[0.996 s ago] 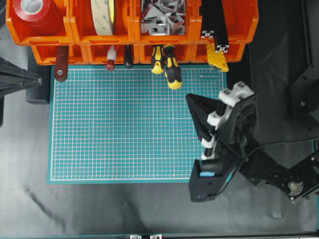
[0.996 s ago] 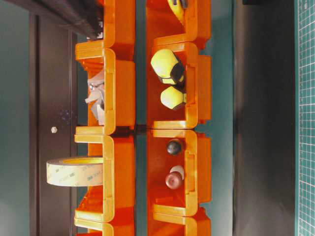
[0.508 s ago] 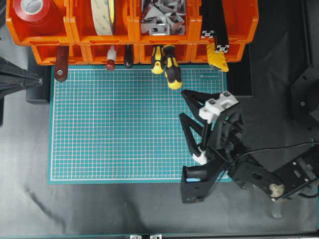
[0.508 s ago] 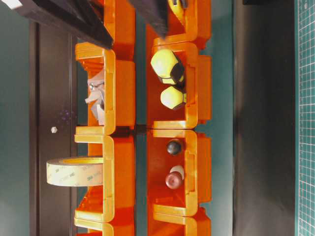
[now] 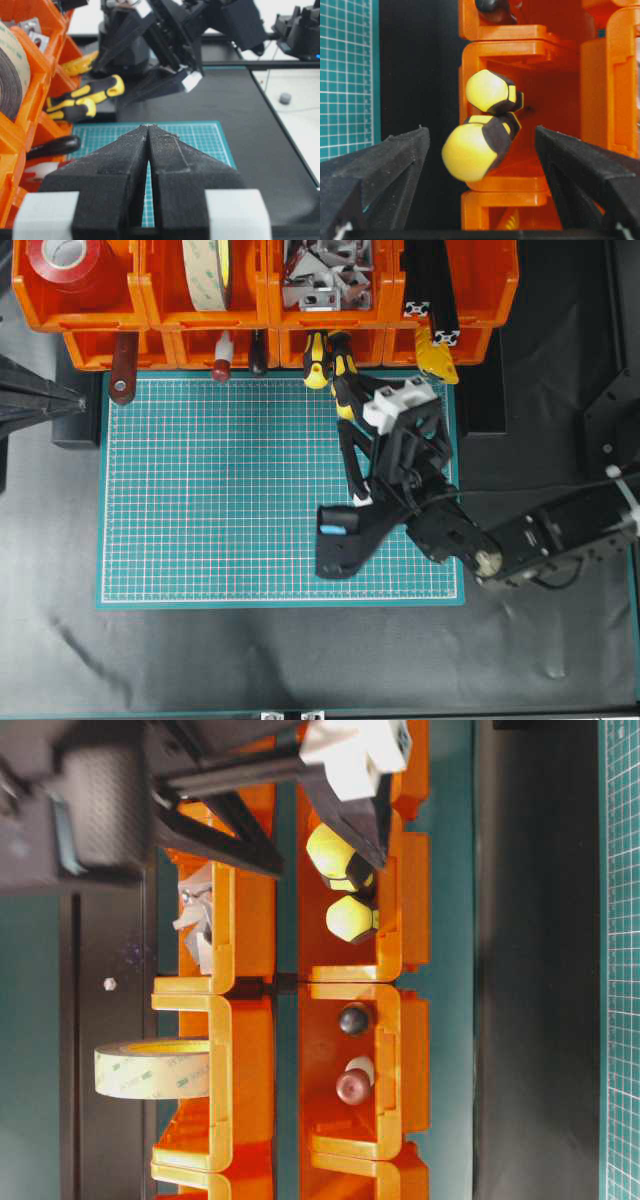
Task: Pick screwdriver from container rack with right arm.
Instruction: 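Close the right gripper on the yellow-black screwdriver handle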
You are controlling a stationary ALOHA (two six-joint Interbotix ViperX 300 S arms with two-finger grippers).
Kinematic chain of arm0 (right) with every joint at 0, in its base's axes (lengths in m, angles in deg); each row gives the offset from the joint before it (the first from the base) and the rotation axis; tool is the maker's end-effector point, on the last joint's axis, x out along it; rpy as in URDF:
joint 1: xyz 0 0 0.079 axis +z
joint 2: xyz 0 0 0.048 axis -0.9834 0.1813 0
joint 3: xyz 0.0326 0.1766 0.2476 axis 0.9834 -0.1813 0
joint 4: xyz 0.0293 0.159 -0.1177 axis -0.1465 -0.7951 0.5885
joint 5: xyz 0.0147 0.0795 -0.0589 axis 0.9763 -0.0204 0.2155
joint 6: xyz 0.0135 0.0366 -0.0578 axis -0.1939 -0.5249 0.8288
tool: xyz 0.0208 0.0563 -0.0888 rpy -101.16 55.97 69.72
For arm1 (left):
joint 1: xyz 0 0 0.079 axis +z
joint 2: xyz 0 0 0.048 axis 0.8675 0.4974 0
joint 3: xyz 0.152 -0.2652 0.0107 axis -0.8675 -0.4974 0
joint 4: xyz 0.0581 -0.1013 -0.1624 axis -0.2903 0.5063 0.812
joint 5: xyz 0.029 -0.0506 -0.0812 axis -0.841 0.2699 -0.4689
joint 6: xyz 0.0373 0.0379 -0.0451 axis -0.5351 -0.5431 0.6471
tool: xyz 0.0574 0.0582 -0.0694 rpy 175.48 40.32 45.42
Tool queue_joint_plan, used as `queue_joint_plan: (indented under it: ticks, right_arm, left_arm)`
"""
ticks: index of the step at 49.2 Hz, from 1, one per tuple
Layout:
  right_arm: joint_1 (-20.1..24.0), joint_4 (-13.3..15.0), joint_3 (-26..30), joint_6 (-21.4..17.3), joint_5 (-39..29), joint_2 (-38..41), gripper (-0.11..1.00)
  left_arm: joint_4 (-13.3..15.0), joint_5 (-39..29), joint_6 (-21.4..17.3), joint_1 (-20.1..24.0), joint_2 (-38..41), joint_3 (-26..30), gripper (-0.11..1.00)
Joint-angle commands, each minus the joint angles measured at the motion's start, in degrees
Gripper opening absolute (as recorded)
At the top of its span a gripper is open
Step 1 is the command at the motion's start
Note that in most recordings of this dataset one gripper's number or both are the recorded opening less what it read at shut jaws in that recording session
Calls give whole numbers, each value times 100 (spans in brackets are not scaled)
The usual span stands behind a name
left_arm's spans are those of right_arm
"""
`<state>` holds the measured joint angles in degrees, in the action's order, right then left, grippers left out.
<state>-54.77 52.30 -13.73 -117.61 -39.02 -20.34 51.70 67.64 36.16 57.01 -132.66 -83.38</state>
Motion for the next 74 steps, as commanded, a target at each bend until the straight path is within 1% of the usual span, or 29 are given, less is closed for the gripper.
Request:
queue_joint_plan:
  ticks: [1, 10, 15, 19, 25, 26, 34, 45, 50, 64, 74]
  right_arm:
    - [-97, 44, 44, -18, 88, -18, 81]
    - [-158, 35, 35, -26, 88, 62, 80]
    - [-149, 9, 18, -70, 62, 105, 76]
    - [-149, -9, 18, -158, 62, 114, 67]
    - [-158, -18, 18, -308, 79, 114, 44]
    - [-149, -18, 18, -334, 70, 114, 42]
    - [-132, -26, 79, -352, -18, 149, 42]
    - [-79, -9, 290, -308, -387, 185, 42]
    - [-26, 9, 369, -264, -527, 176, 42]
    - [141, 26, 624, 26, -967, 185, 42]
    - [281, 79, 782, 44, -1169, 185, 42]
  left_arm:
    - [-18, 26, 26, 9, 18, 35, 0]
    - [-18, 26, 26, 18, 18, 35, 0]
    - [-18, 26, 26, 18, 9, 35, 0]
    - [-18, 26, 26, 26, 9, 35, 0]
    - [-18, 26, 26, 26, 9, 35, 0]
    - [-18, 26, 26, 26, 9, 26, 0]
    - [-18, 26, 18, 44, 0, 35, 0]
    - [-18, 26, 26, 26, -88, 53, 0]
    - [-18, 26, 26, 35, -105, 53, 0]
    - [-18, 26, 18, 62, -114, 53, 0]
    - [-18, 18, 18, 62, -114, 53, 0]
